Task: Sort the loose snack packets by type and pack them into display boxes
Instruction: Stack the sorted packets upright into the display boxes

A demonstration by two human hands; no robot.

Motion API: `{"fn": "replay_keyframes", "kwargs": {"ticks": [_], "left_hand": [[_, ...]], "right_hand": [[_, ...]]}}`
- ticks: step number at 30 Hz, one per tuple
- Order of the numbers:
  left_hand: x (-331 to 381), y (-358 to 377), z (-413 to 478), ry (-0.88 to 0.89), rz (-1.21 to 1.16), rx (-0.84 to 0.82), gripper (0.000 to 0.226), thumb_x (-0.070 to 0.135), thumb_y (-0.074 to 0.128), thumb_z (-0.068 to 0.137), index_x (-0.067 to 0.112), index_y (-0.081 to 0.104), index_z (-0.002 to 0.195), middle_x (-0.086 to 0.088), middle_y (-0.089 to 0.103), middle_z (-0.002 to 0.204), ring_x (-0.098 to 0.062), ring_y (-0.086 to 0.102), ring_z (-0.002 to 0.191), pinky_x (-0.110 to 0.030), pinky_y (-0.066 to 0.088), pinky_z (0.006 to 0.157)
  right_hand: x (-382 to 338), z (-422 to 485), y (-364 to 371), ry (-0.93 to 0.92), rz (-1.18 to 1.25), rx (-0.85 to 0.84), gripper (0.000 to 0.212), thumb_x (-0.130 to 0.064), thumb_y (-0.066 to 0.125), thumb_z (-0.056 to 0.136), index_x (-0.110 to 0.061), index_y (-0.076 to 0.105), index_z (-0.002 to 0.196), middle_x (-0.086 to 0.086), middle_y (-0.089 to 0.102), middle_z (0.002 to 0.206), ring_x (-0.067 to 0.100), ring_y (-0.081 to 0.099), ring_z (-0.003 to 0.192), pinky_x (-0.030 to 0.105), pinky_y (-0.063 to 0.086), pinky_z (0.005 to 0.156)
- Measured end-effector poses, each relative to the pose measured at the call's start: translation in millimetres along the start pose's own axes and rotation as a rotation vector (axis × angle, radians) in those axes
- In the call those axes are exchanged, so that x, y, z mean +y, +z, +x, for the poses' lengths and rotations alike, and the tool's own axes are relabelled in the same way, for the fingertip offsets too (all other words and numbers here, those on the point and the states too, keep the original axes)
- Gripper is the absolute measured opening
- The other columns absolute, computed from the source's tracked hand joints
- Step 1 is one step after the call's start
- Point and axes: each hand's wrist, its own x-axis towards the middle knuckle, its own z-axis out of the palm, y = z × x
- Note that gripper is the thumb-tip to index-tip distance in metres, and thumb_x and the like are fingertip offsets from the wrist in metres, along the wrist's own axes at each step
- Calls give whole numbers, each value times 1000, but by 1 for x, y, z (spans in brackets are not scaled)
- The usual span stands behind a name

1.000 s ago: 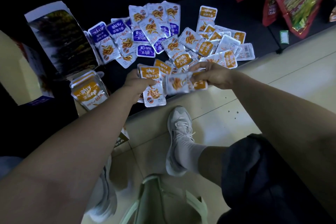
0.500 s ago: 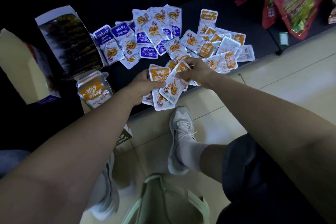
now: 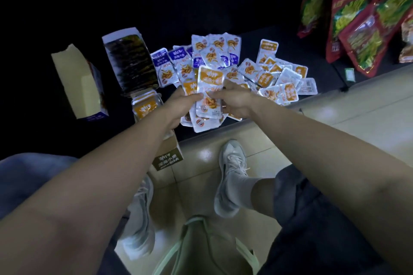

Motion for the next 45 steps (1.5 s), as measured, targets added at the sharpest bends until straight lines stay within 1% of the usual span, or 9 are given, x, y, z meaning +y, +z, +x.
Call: {"fn": "replay_keyframes", "kwargs": {"ticks": [4, 7, 9, 13, 22, 32, 36, 41, 45], "left_hand": [[2, -13, -25, -7, -36, 66, 17, 6, 50, 94, 13, 62, 105, -13, 69, 102, -28, 68, 87, -45, 55, 88], [0, -31, -38, -14, -56, 143, 41, 17, 51, 83, 8, 54, 123, -17, 67, 108, -31, 70, 88, -45, 59, 78], [-4, -47, -43, 15, -45, 198, 60, 31, 55, 67, 18, 51, 125, -17, 61, 120, -32, 68, 95, -48, 57, 81], [-3, -75, -59, 73, 72, 299, 55, 42, 63, 70, 27, 51, 121, -4, 60, 120, -22, 61, 107, -42, 53, 92], [-39, -104, -59, 56, 366, 500, 36, 17, 74, 82, 10, 60, 114, -10, 67, 109, -26, 63, 101, -39, 52, 88], [-63, -107, -41, -17, 570, 467, 39, 21, 67, 87, 10, 55, 122, -15, 62, 114, -30, 59, 103, -36, 47, 84], [-67, -107, -37, -61, 523, 440, 46, 21, 67, 85, 15, 50, 127, -14, 59, 119, -30, 59, 104, -37, 49, 85], [-67, -111, -32, -76, 478, 384, 65, 12, 69, 81, 18, 40, 139, -14, 54, 123, -30, 58, 108, -41, 51, 91], [-71, -111, -28, -108, 436, 429, 49, 8, 65, 86, 12, 48, 132, -12, 61, 121, -27, 58, 109, -35, 48, 88]], "right_hand": [[-3, -11, 44, -38, -38, -58, 29, -1, 53, 96, -8, 50, 123, 15, 63, 122, 29, 61, 111, 44, 49, 97], [-10, -17, 72, -58, 9, -79, 14, 2, 52, 95, -2, 60, 105, 16, 67, 104, 26, 65, 89, 36, 55, 79], [-17, -21, 85, -81, -4, -93, 20, 0, 56, 94, 0, 59, 113, 11, 66, 97, 19, 64, 79, 30, 53, 67], [-31, -21, 110, -228, -102, -17, 38, -2, 62, 91, -7, 49, 125, 8, 65, 102, 17, 64, 82, 23, 47, 50], [0, 9, 151, -270, -262, 1, 55, 0, 64, 88, -11, 36, 134, 7, 60, 111, 20, 59, 108, 40, 49, 98], [13, 32, 143, -260, -951, 139, 51, -33, 65, 88, -18, 45, 133, 14, 45, 129, 31, 35, 125, 43, 37, 103], [15, 36, 142, -159, -835, 130, 51, -37, 65, 88, -24, 48, 134, 11, 33, 135, 29, 30, 126, 44, 35, 107], [12, 41, 146, -87, -432, 70, 31, -20, 65, 91, -9, 61, 120, 13, 61, 127, 26, 59, 114, 39, 48, 99], [11, 41, 140, -107, -388, 37, 33, -12, 60, 94, -7, 56, 126, 11, 61, 127, 25, 59, 115, 33, 48, 94]]}}
